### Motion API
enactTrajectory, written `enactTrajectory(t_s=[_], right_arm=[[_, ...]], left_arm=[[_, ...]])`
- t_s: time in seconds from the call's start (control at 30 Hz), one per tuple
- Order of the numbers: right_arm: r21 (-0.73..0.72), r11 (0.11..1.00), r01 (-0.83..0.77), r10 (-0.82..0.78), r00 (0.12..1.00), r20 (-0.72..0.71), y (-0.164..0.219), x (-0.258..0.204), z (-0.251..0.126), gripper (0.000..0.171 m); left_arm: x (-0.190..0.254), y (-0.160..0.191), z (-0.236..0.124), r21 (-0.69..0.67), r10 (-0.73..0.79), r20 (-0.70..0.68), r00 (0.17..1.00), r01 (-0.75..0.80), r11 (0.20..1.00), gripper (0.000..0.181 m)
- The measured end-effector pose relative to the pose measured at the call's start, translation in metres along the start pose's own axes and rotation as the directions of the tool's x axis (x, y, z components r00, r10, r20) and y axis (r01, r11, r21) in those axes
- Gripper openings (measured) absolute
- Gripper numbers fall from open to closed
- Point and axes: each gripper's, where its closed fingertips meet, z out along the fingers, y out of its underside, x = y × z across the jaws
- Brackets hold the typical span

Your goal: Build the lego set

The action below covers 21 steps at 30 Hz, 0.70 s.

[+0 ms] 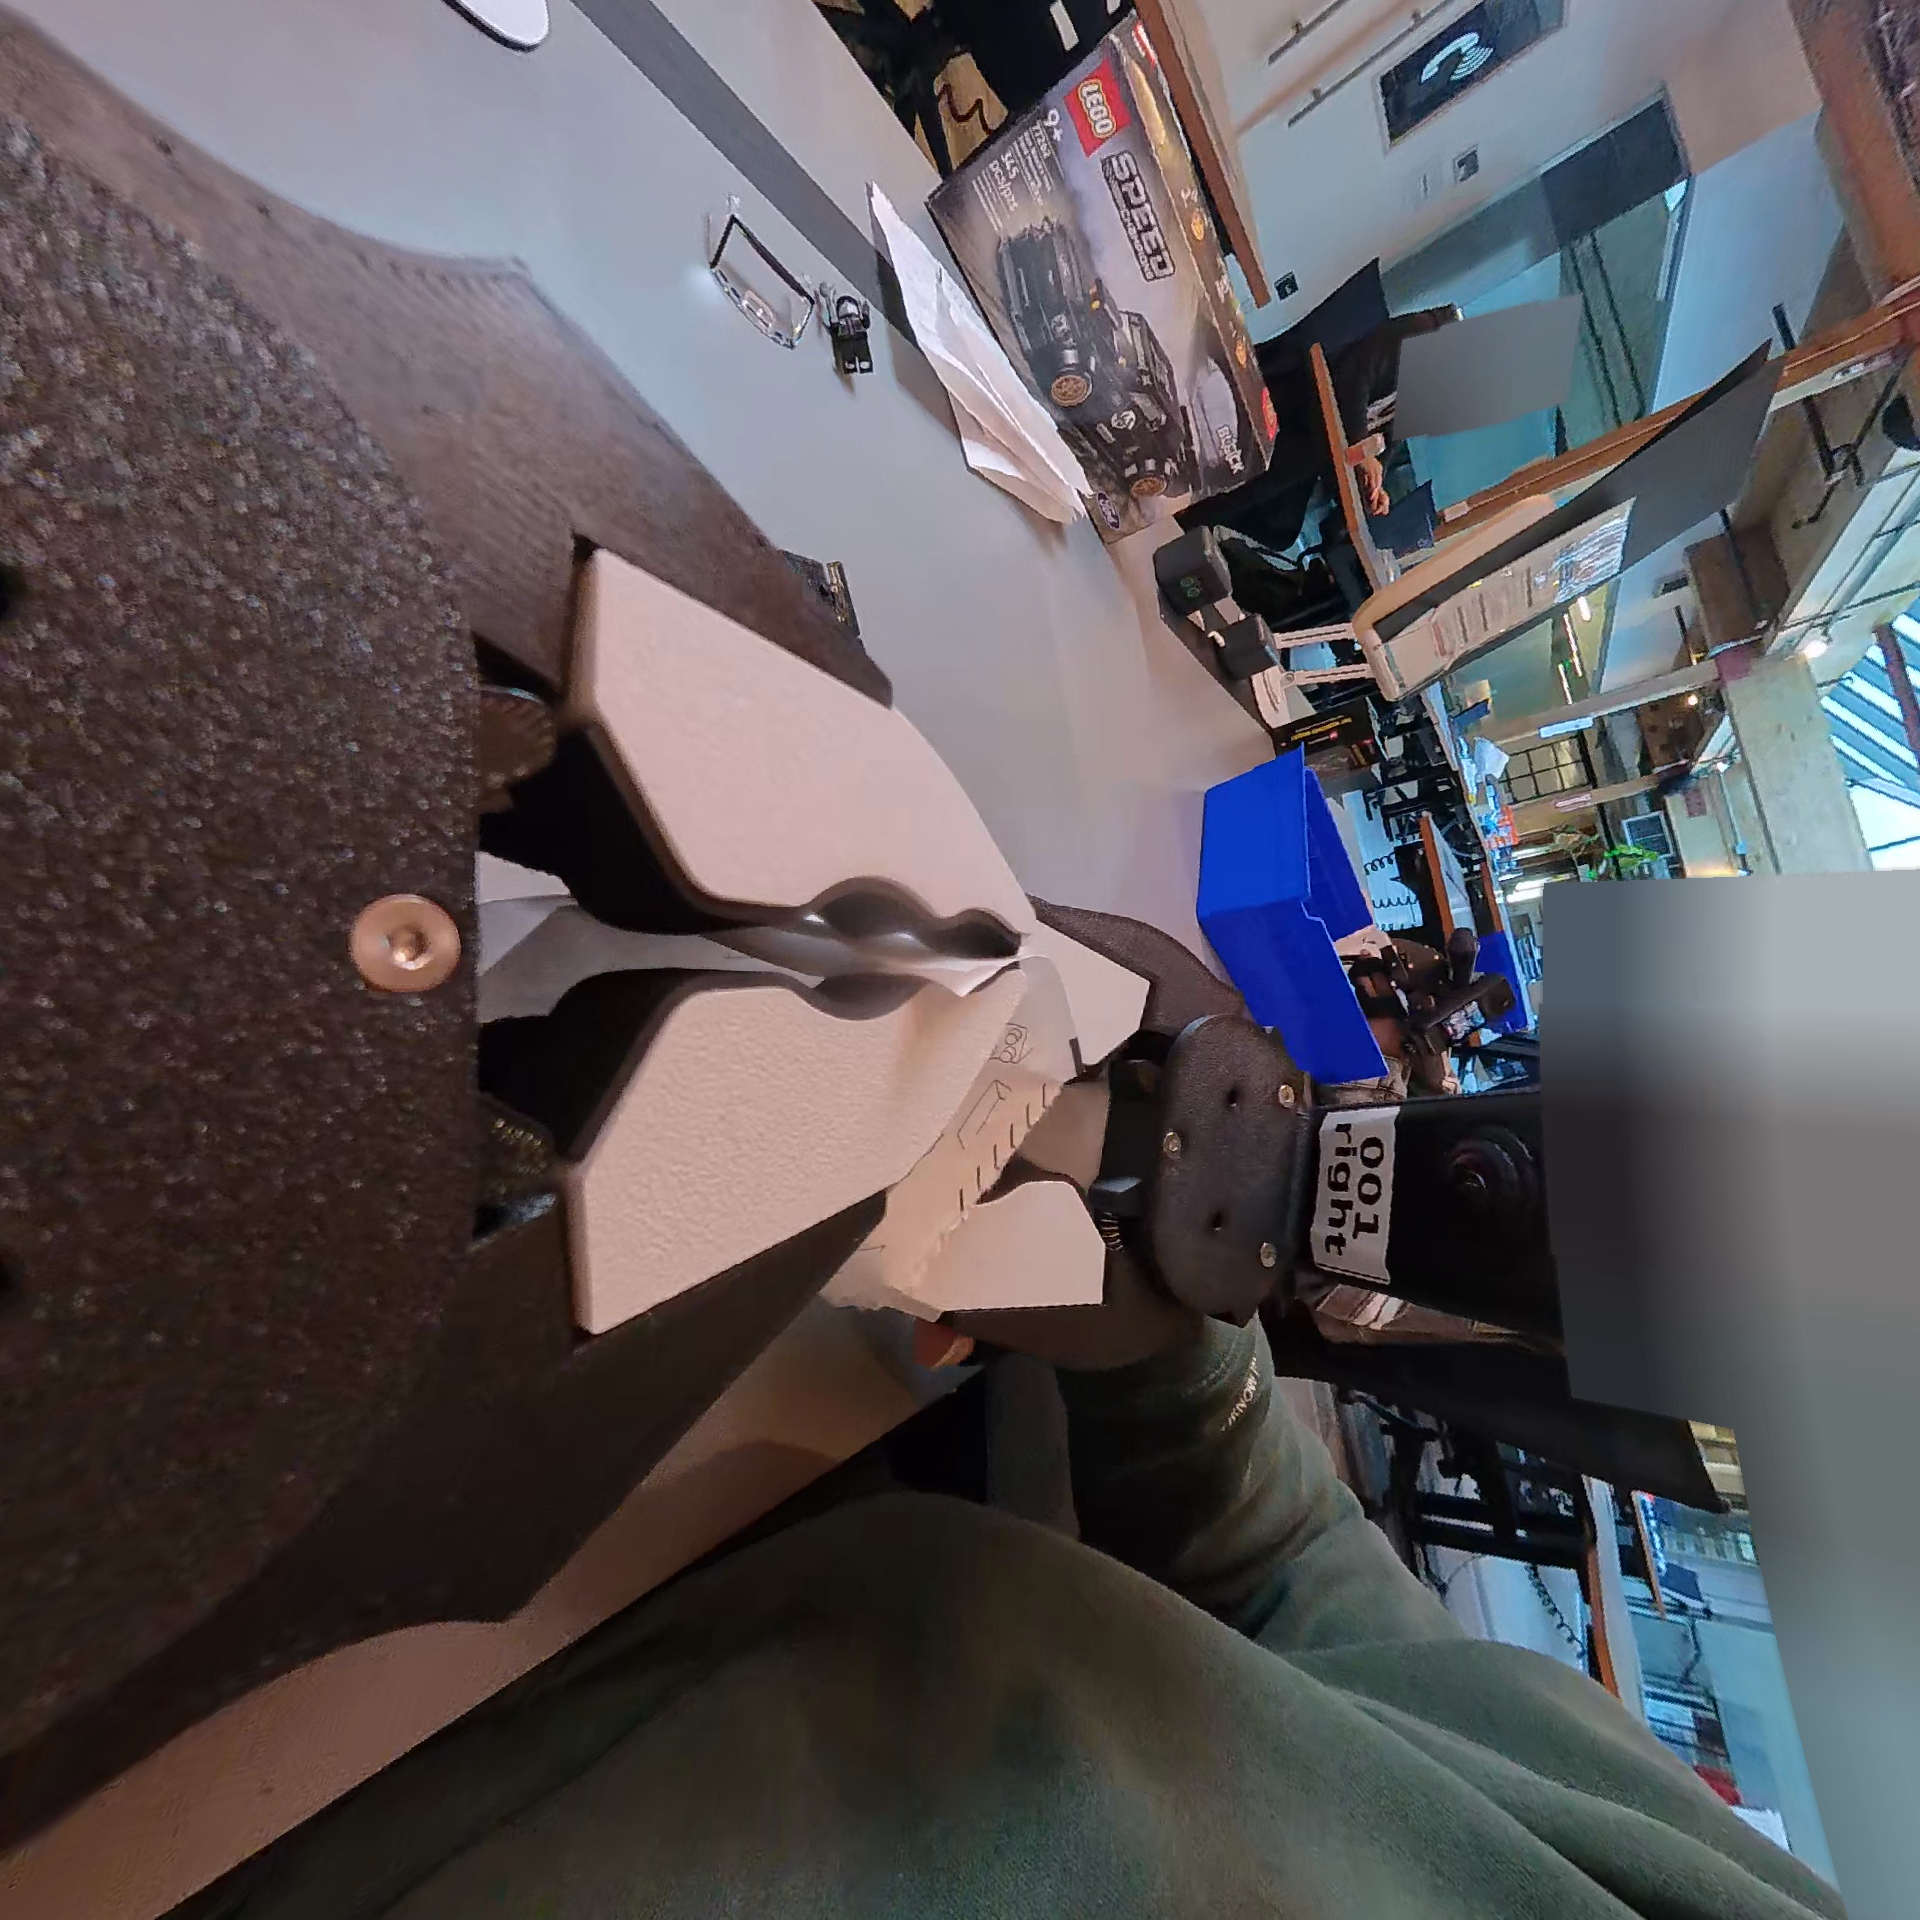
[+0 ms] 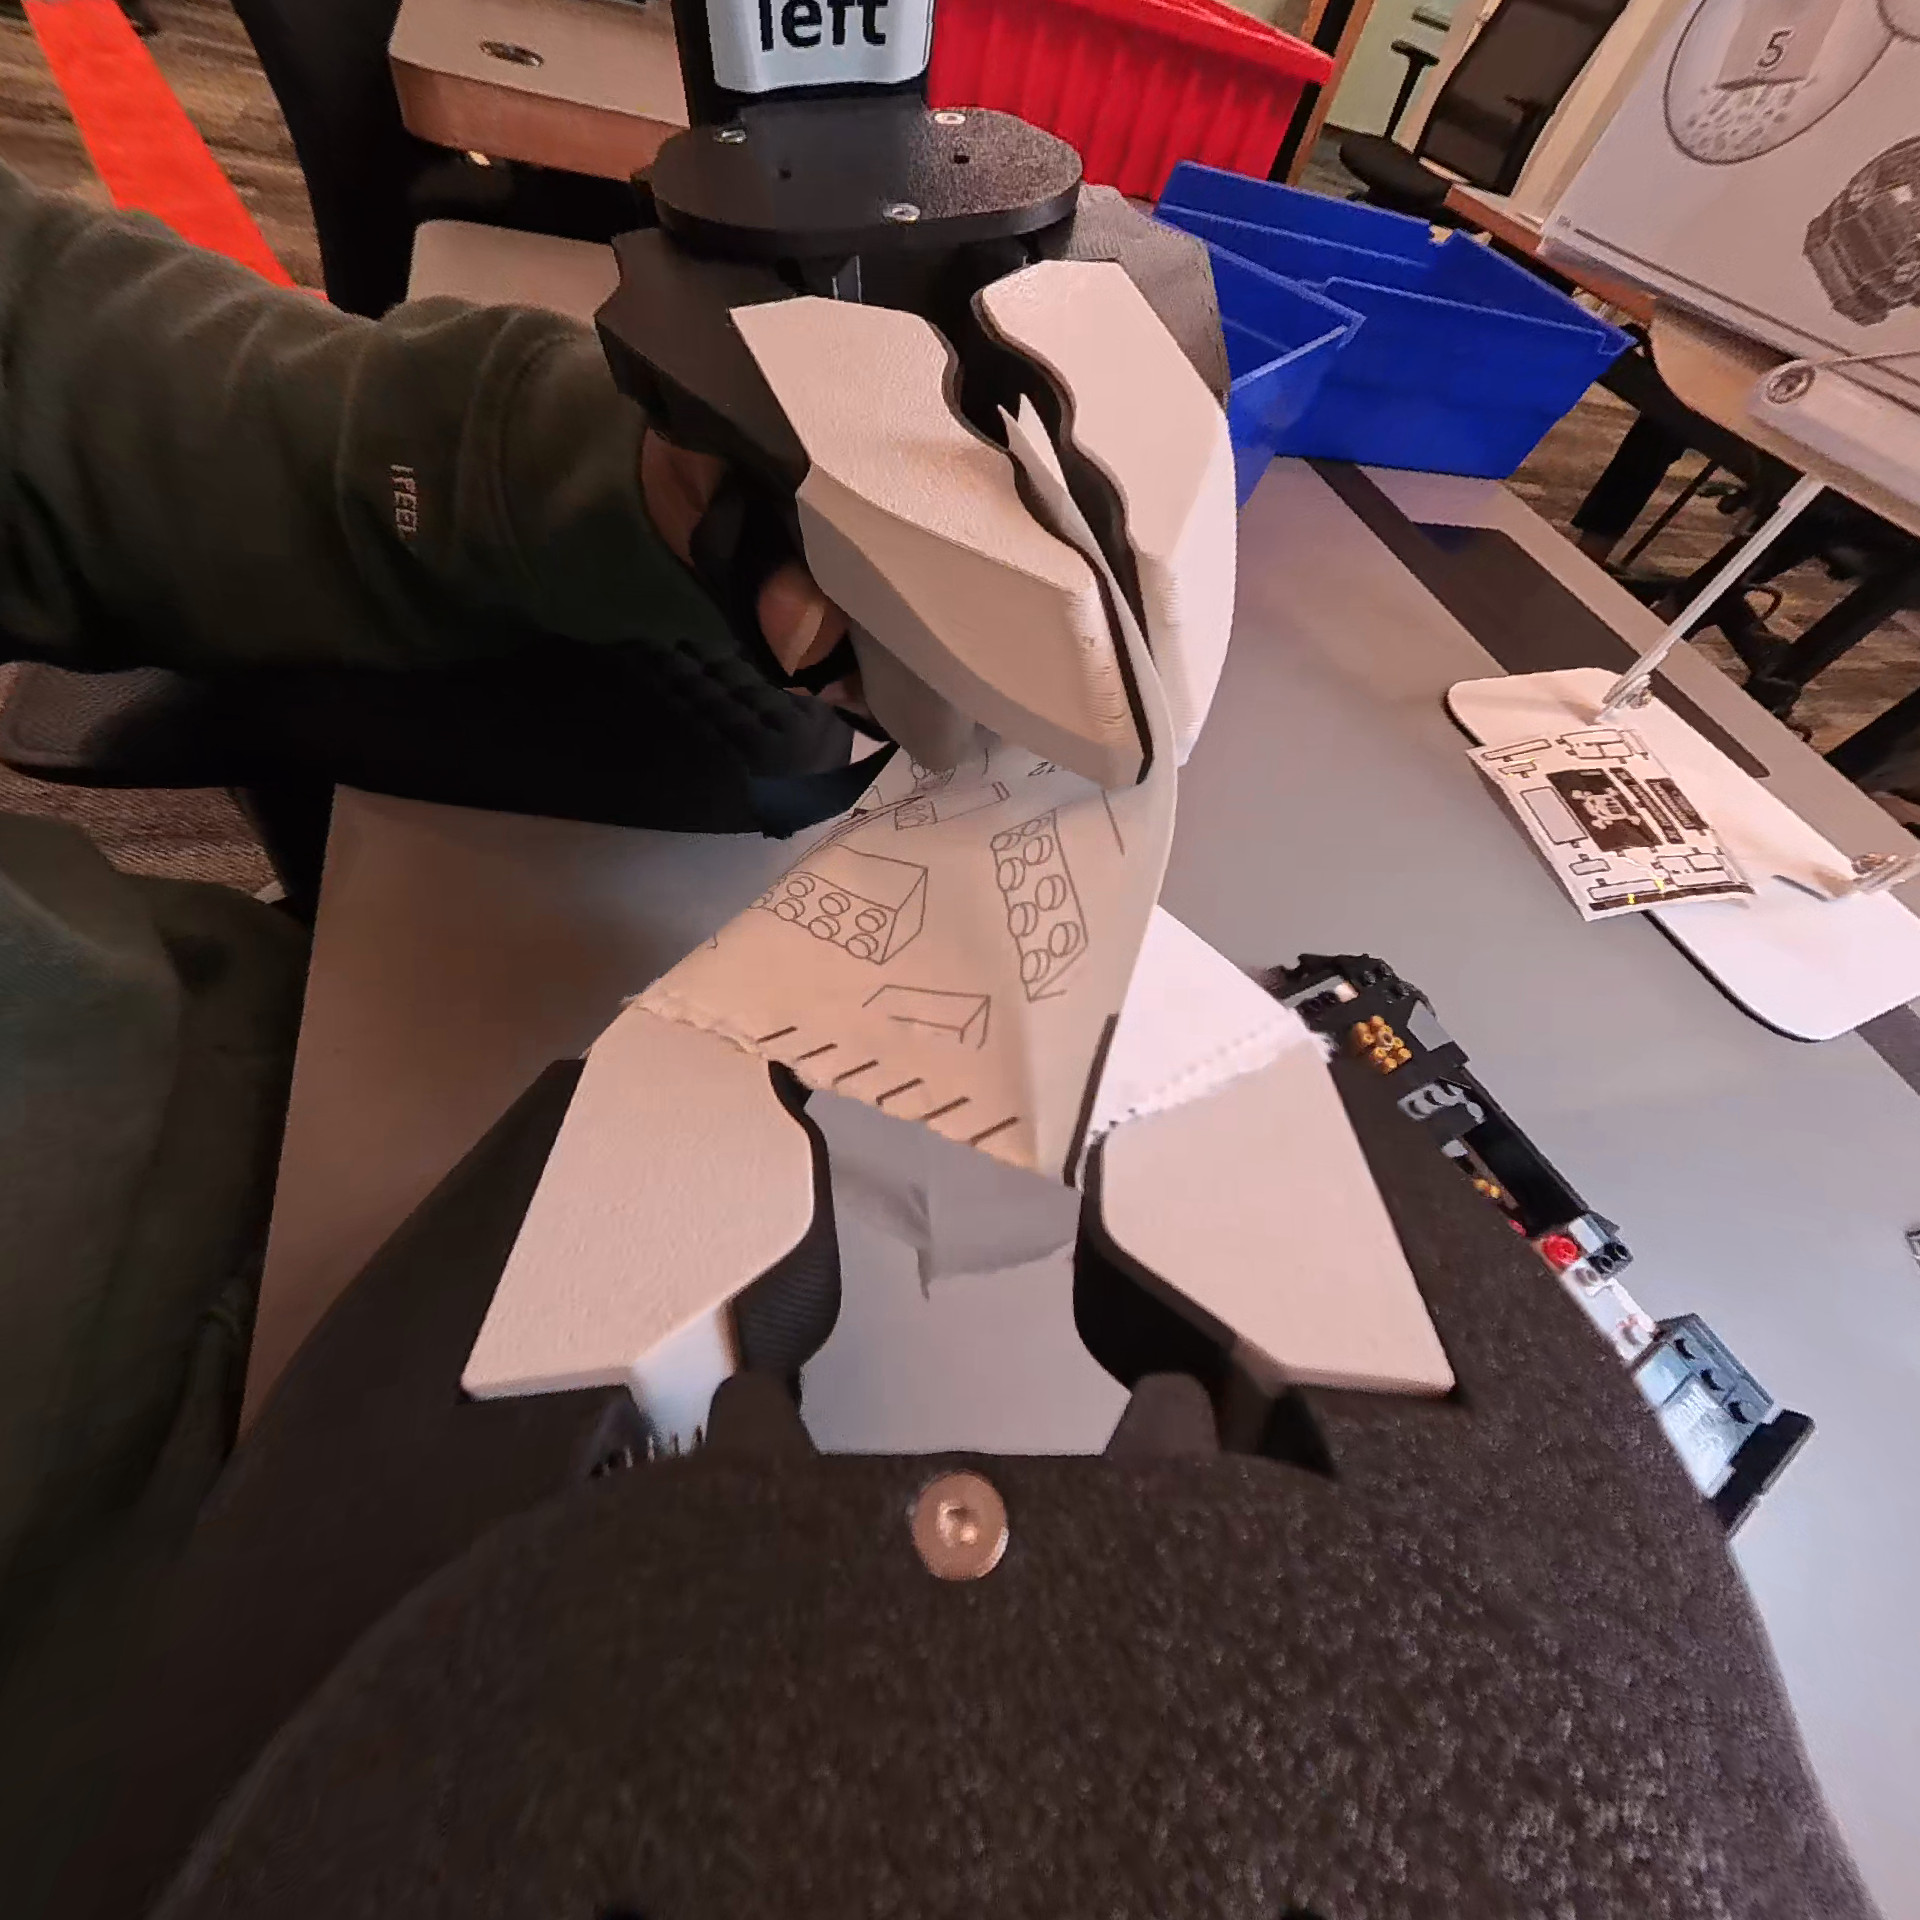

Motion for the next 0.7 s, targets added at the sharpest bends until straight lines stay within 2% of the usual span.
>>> enactTrajectory(t_s=[0.13,0.23,0.33,0.37,0.43,0.5,0.7], right_arm=[[0.059,0.998,-0.025,0.024,1.0,0.011,-0.009,0.006,-0.013,0.053],[0.071,0.996,-0.062,0.058,0.997,0.057,-0.012,0.015,-0.033,0.047],[-0.054,0.996,-0.067,0.07,0.997,0.044,0.015,0.034,-0.044,0.042],[-0.126,0.99,-0.063,0.067,0.997,0.028,0.032,0.044,-0.045,0.032],[-0.315,0.948,-0.055,0.067,0.997,0.026,0.075,0.058,-0.044,0.016],[-0.427,0.903,-0.049,0.082,0.995,0.058,0.105,0.063,-0.039,0.014],[-0.503,0.864,-0.008,0.1,0.983,0.155,0.121,0.065,-0.017,0.014]], left_arm=[[-0.01,-0.013,-0.011,0.077,-0.043,0.016,0.999,0.042,0.996,0.0],[-0.025,-0.024,-0.027,0.173,-0.124,0.031,0.992,0.117,0.978,0.001],[-0.039,-0.031,-0.042,0.261,-0.21,0.017,0.978,0.199,0.945,0.001],[-0.043,-0.033,-0.046,0.289,-0.238,0.009,0.971,0.225,0.931,0.001],[-0.047,-0.036,-0.052,0.334,-0.28,-0.021,0.96,0.271,0.903,0.001],[-0.048,-0.038,-0.054,0.356,-0.304,-0.038,0.952,0.298,0.886,0.0],[-0.046,-0.039,-0.057,0.376,-0.326,-0.089,0.941,0.335,0.864,0.0]])
